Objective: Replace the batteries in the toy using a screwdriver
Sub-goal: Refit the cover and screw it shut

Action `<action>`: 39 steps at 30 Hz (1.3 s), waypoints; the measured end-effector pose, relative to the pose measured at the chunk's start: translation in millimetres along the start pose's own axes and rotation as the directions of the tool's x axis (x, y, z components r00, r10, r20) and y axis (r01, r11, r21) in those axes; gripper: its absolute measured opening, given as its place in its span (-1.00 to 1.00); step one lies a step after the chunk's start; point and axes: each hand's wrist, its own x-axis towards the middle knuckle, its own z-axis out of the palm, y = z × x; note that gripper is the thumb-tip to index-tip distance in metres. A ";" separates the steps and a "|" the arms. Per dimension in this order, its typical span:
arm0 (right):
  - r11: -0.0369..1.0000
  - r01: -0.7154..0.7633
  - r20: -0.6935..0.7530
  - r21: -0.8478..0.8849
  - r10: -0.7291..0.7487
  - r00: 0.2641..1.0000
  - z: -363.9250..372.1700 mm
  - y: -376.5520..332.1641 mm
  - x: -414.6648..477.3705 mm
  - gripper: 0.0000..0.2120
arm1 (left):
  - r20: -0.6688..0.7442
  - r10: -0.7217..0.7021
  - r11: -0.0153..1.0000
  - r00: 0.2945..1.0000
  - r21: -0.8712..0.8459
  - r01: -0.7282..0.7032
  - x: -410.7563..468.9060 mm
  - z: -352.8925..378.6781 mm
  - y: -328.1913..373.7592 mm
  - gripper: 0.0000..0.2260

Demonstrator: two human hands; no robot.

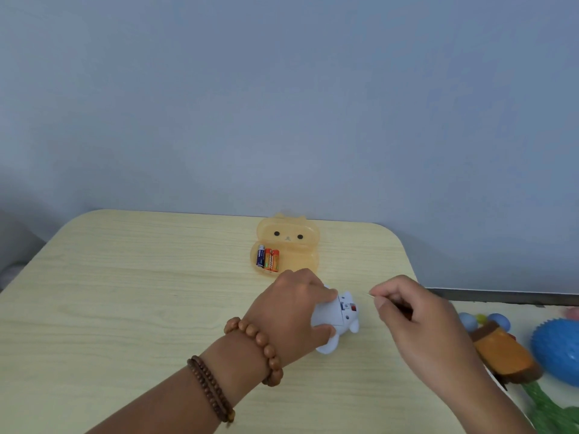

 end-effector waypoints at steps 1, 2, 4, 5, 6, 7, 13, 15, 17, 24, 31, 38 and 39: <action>0.991 0.097 0.007 -0.090 -0.097 0.995 -3.7 -3.5 -1.1 -0.82 | -0.007 -0.004 1.000 1.000 -0.011 0.004 -0.2 1.2 0.8 -0.52; 0.971 0.172 0.024 -0.163 -0.171 0.985 -5.7 -4.8 -1.1 -0.82 | -0.010 -0.006 1.000 1.000 -0.021 0.006 -0.4 2.0 2.0 -0.52; 0.933 0.248 0.075 -0.261 -0.237 0.969 -4.9 -3.9 0.0 -0.80 | -0.016 -0.011 1.000 1.000 -0.030 0.010 -0.9 2.6 3.4 -0.53; 0.918 0.263 0.093 -0.295 -0.247 0.965 -4.1 -1.9 0.9 -0.79 | -0.018 -0.014 0.999 1.000 -0.029 0.013 -0.9 2.4 3.7 -0.53; 0.906 0.272 0.103 -0.323 -0.252 0.962 -3.3 -0.2 1.9 -0.79 | -0.019 -0.016 1.000 1.000 -0.027 0.015 -1.2 2.4 3.8 -0.53; 0.897 0.276 0.106 -0.344 -0.255 0.961 -2.7 0.9 2.3 -0.80 | -0.017 -0.015 1.000 1.000 -0.022 0.015 -1.5 2.1 4.2 -0.53; 0.822 0.329 0.196 -0.464 -0.267 0.944 -5.6 -3.2 6.2 -0.83 | -0.012 0.000 0.999 1.000 0.047 0.000 -3.8 0.0 11.7 -0.55; 0.774 0.363 0.286 -0.518 -0.243 0.927 -6.5 -10.1 9.9 -0.80 | -0.011 0.007 0.997 1.000 0.071 -0.006 -3.6 -0.8 12.8 -0.58; 0.753 0.380 0.374 -0.536 -0.192 0.907 -6.8 -21.8 12.7 -0.75 | -0.012 0.010 0.996 1.000 0.090 -0.009 -3.4 -1.0 14.1 -0.60; 0.757 0.349 0.466 -0.552 -0.067 0.882 -11.7 -50.6 17.7 -0.57 | -0.021 0.002 0.993 1.000 0.119 0.000 -2.1 0.0 15.6 -0.63; 0.713 0.359 0.403 -0.603 -0.116 0.908 -11.8 -33.3 29.7 -0.64 | -0.028 0.007 0.993 1.000 0.117 -0.004 -3.0 1.0 16.4 -0.61; 0.644 0.399 0.423 -0.653 -0.128 0.897 -8.6 -35.9 24.6 -0.76 | -0.033 0.013 0.994 0.999 0.109 -0.009 -3.2 0.6 16.1 -0.63; 0.661 0.398 0.437 -0.636 -0.117 0.892 -10.3 -38.3 23.7 -0.71 | -0.033 0.012 0.994 0.999 0.109 -0.008 -2.9 0.7 15.9 -0.63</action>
